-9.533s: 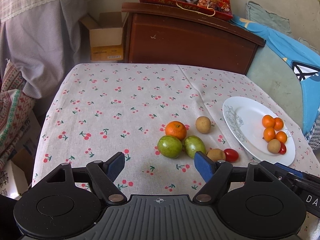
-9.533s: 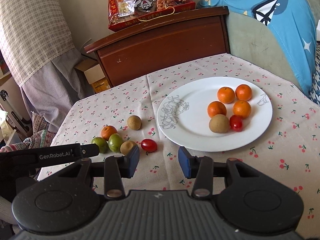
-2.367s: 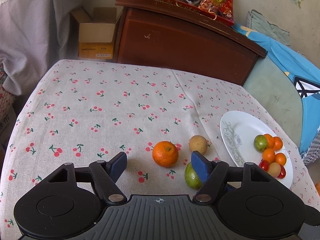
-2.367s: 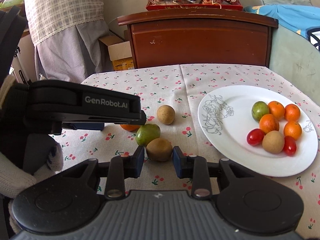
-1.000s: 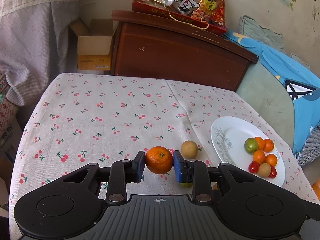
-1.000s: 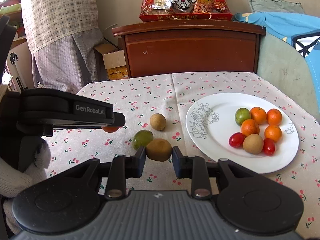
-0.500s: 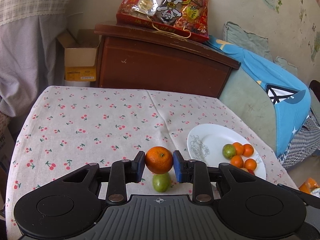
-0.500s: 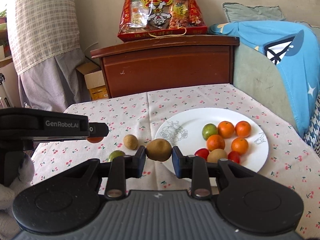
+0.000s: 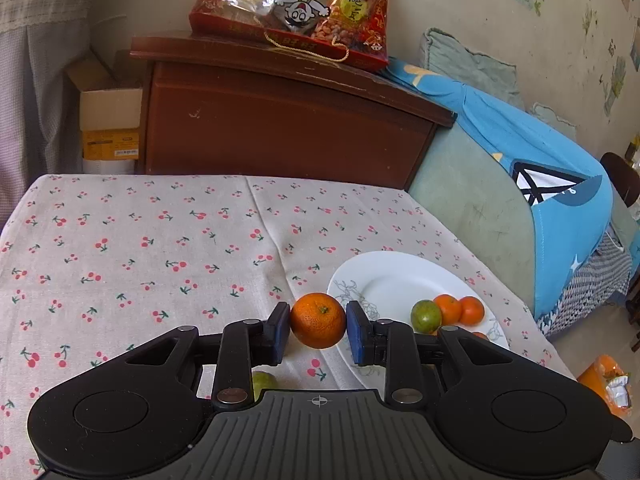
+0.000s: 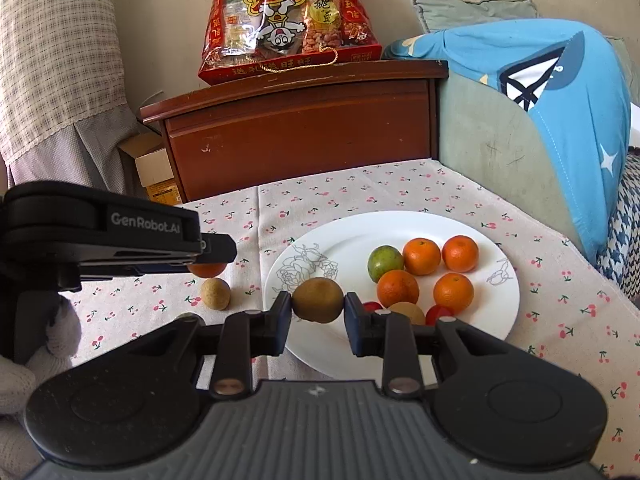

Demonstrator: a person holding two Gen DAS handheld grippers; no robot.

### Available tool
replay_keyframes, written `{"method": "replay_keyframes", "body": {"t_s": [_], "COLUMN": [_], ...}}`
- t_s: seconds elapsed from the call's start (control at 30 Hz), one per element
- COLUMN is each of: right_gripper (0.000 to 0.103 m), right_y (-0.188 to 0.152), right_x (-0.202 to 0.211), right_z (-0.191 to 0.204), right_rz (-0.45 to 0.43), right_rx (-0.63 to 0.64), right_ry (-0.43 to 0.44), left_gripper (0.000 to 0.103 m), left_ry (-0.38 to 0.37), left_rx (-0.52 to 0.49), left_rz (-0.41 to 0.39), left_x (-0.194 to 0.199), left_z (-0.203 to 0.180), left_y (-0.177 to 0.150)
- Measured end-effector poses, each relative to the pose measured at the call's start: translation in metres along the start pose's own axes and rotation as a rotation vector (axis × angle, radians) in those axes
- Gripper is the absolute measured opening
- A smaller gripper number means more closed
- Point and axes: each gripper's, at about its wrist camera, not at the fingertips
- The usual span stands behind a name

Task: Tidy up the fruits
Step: 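Carry the kiwi and orange onto the plate and open both grippers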

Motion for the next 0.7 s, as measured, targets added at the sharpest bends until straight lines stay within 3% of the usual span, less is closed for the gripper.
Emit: {"method": "replay_keyframes", "body": {"t_s": [0.57, 0.7], "right_gripper": [0.03, 0.03], "right_y": [-0.003, -0.002], "right_x": [-0.015, -0.014], "right_z": [0.0, 0.0], "right_rz": [0.002, -0.002], "right_rx": [0.01, 0.007], "right_ry": [-0.032, -0.039], "left_gripper": [0.028, 0.036], "left_ry": [-0.064, -0.072], "left_rx": [-0.019, -0.034], "left_rz": [0.084, 0.076], "left_x": [-0.047, -0.046], "left_z": [-0.013, -0.018], "left_y": [0.005, 0.009]}}
Point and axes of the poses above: each gripper's, at about its wrist camera, not at the fingertips, and x roughly against the way its jaws point, z to its left, y to its top, and after that the axes turned 2 degrees about -x, right-handed
